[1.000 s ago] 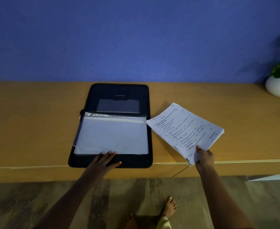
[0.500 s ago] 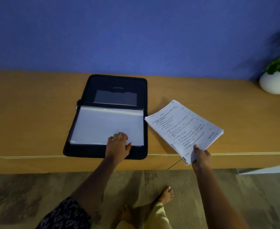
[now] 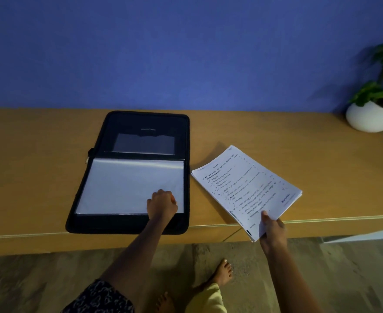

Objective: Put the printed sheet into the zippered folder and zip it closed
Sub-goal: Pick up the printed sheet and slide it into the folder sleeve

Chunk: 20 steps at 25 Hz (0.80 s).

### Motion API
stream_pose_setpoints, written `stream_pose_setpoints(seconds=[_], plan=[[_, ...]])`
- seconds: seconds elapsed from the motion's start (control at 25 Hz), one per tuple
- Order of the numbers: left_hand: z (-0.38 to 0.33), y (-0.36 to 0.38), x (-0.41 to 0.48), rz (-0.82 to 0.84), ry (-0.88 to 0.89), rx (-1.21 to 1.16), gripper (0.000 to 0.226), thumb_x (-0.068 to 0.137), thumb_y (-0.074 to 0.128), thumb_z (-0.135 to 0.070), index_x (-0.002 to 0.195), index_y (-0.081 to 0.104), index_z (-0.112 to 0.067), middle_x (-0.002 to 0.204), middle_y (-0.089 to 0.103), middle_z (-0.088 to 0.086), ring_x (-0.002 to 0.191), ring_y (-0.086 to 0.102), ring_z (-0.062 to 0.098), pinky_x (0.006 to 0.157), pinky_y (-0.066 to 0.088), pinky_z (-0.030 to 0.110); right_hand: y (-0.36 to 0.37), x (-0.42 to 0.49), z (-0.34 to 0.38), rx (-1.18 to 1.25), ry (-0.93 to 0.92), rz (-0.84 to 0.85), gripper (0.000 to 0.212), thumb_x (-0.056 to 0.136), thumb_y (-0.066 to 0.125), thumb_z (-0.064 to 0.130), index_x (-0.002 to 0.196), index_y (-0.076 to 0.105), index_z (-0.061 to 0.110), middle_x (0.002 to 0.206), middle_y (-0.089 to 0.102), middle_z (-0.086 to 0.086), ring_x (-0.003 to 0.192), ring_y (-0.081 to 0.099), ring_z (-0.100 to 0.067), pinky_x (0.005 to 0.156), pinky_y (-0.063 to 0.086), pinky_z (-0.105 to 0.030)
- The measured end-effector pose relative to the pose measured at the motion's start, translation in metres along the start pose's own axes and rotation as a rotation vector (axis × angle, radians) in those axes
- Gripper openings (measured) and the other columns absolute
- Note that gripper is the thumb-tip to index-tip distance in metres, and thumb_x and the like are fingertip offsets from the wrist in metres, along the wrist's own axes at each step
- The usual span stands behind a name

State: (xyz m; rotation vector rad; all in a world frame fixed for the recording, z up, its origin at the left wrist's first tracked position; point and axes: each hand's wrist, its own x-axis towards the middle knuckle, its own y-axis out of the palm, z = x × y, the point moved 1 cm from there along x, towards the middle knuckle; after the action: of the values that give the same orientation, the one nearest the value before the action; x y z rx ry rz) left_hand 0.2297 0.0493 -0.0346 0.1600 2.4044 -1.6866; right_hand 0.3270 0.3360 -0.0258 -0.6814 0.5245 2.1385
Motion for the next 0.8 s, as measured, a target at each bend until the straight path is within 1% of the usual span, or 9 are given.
stream_pose_setpoints(seconds=[0.12, 0.2, 0.28, 0.32, 0.44, 0.52, 0.6, 0.72, 0.8], plan=[[-0.008, -0.012, 0.003, 0.053, -0.088, -0.138, 0.017, 0.090, 0.060, -0.022, 0.104, 0.064, -0.013, 0.102, 0.068, 0.007, 0.094, 0.065, 0.025, 0.071, 0.047, 0.031, 0.004, 0.007, 0.011, -0.006, 0.002, 0.017, 0.024, 0.094, 0.054, 0.003, 0.117, 0.051, 0.008, 0.132, 0.057, -0.016, 0.118, 0.056, -0.035, 0.101, 0.045, -0.057], [-0.013, -0.018, 0.005, 0.037, -0.065, -0.138, 0.021, 0.089, 0.060, -0.014, 0.109, 0.057, -0.012, 0.096, 0.067, 0.008, 0.086, 0.064, 0.024, 0.065, 0.045, 0.028, 0.008, 0.013, 0.017, -0.013, 0.005, 0.042, 0.023, 0.095, 0.054, 0.003, 0.117, 0.051, 0.008, 0.132, 0.057, -0.016, 0.118, 0.056, -0.036, 0.101, 0.045, -0.058], [-0.015, -0.024, 0.007, -0.003, -0.003, -0.105, 0.023, 0.089, 0.058, -0.010, 0.110, 0.049, -0.014, 0.084, 0.059, 0.005, 0.071, 0.057, 0.019, 0.059, 0.041, 0.026, 0.012, 0.016, 0.023, -0.028, -0.001, 0.058, 0.024, 0.095, 0.054, 0.005, 0.119, 0.051, 0.007, 0.131, 0.058, -0.017, 0.117, 0.056, -0.037, 0.100, 0.046, -0.058], [-0.015, -0.026, 0.008, -0.007, 0.029, -0.078, 0.021, 0.089, 0.057, -0.009, 0.108, 0.049, -0.014, 0.081, 0.056, 0.004, 0.067, 0.054, 0.016, 0.058, 0.040, 0.025, 0.015, 0.017, 0.025, -0.031, -0.006, 0.067, 0.026, 0.095, 0.054, 0.005, 0.121, 0.051, 0.006, 0.130, 0.058, -0.017, 0.116, 0.057, -0.037, 0.099, 0.046, -0.057], [-0.017, -0.029, 0.012, 0.030, 0.052, 0.027, 0.014, 0.088, 0.059, -0.009, 0.102, 0.060, -0.009, 0.089, 0.062, 0.007, 0.074, 0.058, 0.017, 0.064, 0.046, 0.024, 0.020, 0.018, 0.027, -0.022, -0.014, 0.093, 0.030, 0.095, 0.053, 0.004, 0.125, 0.050, 0.004, 0.126, 0.059, -0.016, 0.108, 0.060, -0.033, 0.093, 0.050, -0.053], [-0.019, -0.031, 0.013, 0.049, 0.017, 0.095, 0.014, 0.087, 0.061, -0.013, 0.099, 0.062, -0.005, 0.095, 0.064, 0.010, 0.082, 0.062, 0.021, 0.067, 0.046, 0.025, 0.020, 0.018, 0.024, -0.028, -0.023, 0.115, 0.026, 0.095, 0.053, 0.005, 0.121, 0.050, 0.005, 0.121, 0.061, -0.014, 0.098, 0.063, -0.028, 0.090, 0.051, -0.051], [-0.021, -0.032, 0.014, 0.064, -0.018, 0.149, 0.015, 0.085, 0.063, -0.015, 0.096, 0.062, -0.004, 0.093, 0.065, 0.009, 0.081, 0.062, 0.022, 0.065, 0.046, 0.026, 0.018, 0.016, 0.021, -0.034, -0.027, 0.132, 0.023, 0.095, 0.054, 0.005, 0.118, 0.051, 0.005, 0.117, 0.062, -0.012, 0.094, 0.064, -0.026, 0.092, 0.050, -0.053], [-0.021, -0.035, 0.019, 0.084, -0.034, 0.257, 0.021, 0.085, 0.065, -0.016, 0.103, 0.061, -0.005, 0.100, 0.064, 0.010, 0.088, 0.064, 0.024, 0.070, 0.050, 0.028, 0.014, 0.013, 0.016, -0.034, -0.024, 0.137, 0.022, 0.095, 0.055, 0.007, 0.117, 0.051, 0.005, 0.115, 0.063, -0.011, 0.097, 0.063, -0.027, 0.093, 0.049, -0.053], [-0.022, -0.036, 0.020, 0.093, -0.032, 0.342, 0.034, 0.084, 0.070, -0.021, 0.111, 0.059, -0.005, 0.106, 0.062, 0.011, 0.094, 0.064, 0.025, 0.075, 0.052, 0.030, 0.010, 0.011, 0.013, -0.050, -0.038, 0.139, 0.021, 0.095, 0.055, 0.008, 0.115, 0.051, 0.006, 0.111, 0.064, -0.008, 0.096, 0.064, -0.026, 0.089, 0.051, -0.050]])
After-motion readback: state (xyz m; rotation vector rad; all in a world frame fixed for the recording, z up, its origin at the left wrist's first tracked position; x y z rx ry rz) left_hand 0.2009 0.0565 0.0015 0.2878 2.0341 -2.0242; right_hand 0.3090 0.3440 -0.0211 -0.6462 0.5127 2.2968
